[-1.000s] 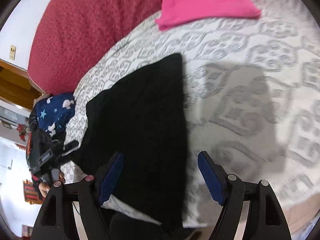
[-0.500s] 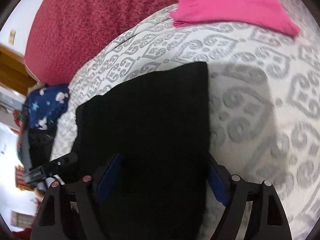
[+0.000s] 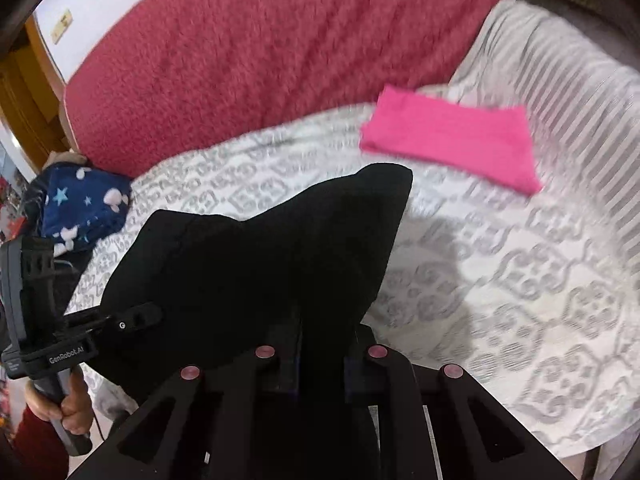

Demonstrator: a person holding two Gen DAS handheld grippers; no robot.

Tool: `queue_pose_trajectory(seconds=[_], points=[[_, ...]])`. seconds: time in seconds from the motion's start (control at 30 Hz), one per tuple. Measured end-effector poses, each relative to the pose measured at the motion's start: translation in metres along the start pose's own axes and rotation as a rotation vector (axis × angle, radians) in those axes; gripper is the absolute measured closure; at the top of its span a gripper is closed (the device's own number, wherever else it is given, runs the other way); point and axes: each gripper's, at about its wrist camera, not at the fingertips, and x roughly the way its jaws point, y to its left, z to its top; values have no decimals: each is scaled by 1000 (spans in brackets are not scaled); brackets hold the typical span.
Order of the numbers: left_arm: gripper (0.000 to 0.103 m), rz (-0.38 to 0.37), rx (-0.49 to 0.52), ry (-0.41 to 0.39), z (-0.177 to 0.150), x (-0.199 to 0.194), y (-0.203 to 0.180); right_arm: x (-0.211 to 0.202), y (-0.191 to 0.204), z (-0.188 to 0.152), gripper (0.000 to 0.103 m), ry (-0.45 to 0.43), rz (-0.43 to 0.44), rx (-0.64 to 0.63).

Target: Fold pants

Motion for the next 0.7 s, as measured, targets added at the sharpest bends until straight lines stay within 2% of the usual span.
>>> queue_pose_trajectory(seconds=[0.33, 0.7], points=[[77, -2, 169, -54, 72, 14, -60, -51, -29, 45, 90, -159, -73, 20], [77, 2, 350, -87, 157, 80, -120, -44, -94, 112, 90, -243, -152, 84]])
